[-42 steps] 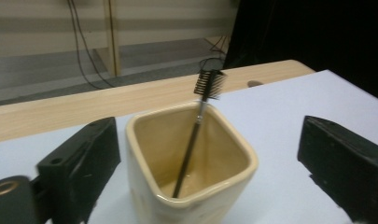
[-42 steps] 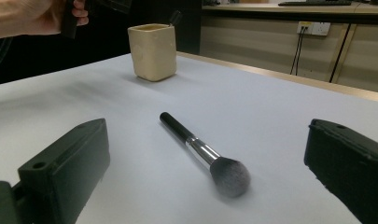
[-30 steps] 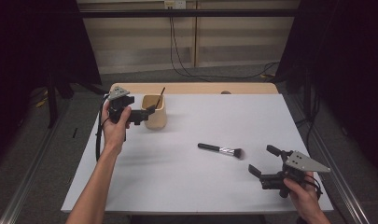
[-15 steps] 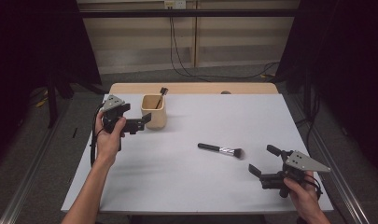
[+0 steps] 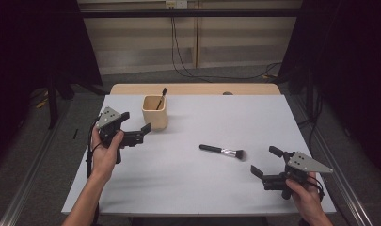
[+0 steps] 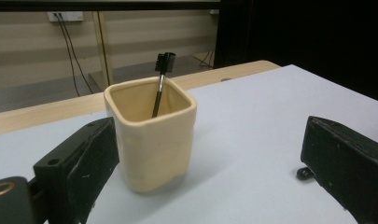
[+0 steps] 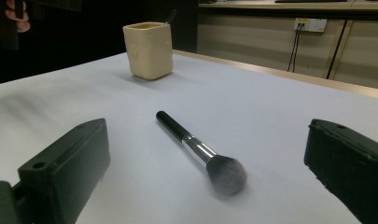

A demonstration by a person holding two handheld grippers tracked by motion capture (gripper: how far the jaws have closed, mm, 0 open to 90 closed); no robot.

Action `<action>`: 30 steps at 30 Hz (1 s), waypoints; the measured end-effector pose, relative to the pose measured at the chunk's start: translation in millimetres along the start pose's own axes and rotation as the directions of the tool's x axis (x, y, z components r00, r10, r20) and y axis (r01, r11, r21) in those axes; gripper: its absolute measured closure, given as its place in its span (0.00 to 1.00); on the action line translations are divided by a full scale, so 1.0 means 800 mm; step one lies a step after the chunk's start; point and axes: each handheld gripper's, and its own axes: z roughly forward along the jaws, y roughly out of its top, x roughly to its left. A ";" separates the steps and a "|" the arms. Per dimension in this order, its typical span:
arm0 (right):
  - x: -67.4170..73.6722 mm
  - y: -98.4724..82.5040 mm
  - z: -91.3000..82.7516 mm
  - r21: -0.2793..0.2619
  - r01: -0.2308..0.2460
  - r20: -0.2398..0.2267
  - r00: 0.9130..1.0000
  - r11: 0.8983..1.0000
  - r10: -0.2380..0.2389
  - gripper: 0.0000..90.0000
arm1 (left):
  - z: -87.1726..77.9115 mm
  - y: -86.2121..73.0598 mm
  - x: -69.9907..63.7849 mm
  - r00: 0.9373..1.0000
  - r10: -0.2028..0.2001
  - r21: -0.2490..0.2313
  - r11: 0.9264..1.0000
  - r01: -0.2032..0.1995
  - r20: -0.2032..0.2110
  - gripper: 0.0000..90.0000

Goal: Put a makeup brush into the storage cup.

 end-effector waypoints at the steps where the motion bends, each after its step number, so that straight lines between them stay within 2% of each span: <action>1: 0.000 0.000 0.000 0.001 0.001 0.000 1.000 1.000 -0.001 0.00 | -0.004 -0.004 0.000 1.000 -0.001 0.000 1.000 0.001 0.007 0.05; 3: 0.000 0.000 -0.001 0.001 0.001 -0.001 1.000 1.000 -0.001 0.00 | -0.009 -0.010 -0.002 1.000 0.007 -0.003 1.000 -0.007 0.000 0.05; 6: -0.001 0.000 -0.002 -0.001 0.002 0.000 1.000 1.000 -0.002 0.00 | -0.018 -0.019 -0.004 1.000 -0.009 -0.006 1.000 0.009 0.006 0.05; 8: -0.001 0.000 -0.002 -0.001 0.001 0.002 1.000 1.000 -0.001 0.00 | -0.023 -0.023 -0.007 1.000 0.006 -0.006 1.000 -0.006 -0.013 0.04; 10: -0.001 0.000 -0.002 -0.002 0.002 0.003 1.000 1.000 -0.002 0.00 | -0.030 -0.025 -0.010 1.000 -0.002 -0.017 1.000 0.002 -0.002 0.04; 12: -0.001 0.000 -0.002 -0.003 0.002 0.004 1.000 1.000 -0.002 0.00 | -0.037 -0.026 -0.015 0.999 0.031 -0.011 0.999 -0.031 -0.029 0.03; 14: -0.001 0.000 -0.002 -0.003 0.003 0.005 1.000 1.000 -0.003 0.00 | -0.043 -0.029 -0.017 1.000 0.014 -0.018 1.000 -0.014 -0.019 0.03; 16: -0.001 0.000 -0.002 -0.003 0.003 0.005 1.000 1.000 -0.003 0.00 | -0.051 -0.033 -0.021 1.000 0.019 -0.011 1.000 -0.019 -0.024 0.03; 18: -0.001 0.000 -0.003 -0.004 0.001 0.005 1.000 1.000 -0.001 0.00 | -0.056 -0.038 -0.022 1.000 0.015 0.002 1.000 -0.015 0.001 0.03; 21: -0.001 -0.001 -0.003 -0.001 0.003 0.005 1.000 1.000 -0.003 0.00 | -0.066 -0.048 -0.022 0.999 -0.004 0.004 1.000 0.004 -0.036 0.04; 27: -0.001 -0.001 -0.004 -0.003 0.001 0.004 1.000 1.000 -0.001 0.00 | -0.084 -0.060 -0.029 0.999 0.008 0.000 1.000 -0.008 -0.050 0.03; 30: -0.001 -0.001 -0.004 -0.003 0.001 0.004 1.000 1.000 -0.001 0.00 | -0.094 -0.064 -0.036 0.997 0.013 0.000 1.000 -0.013 -0.071 0.02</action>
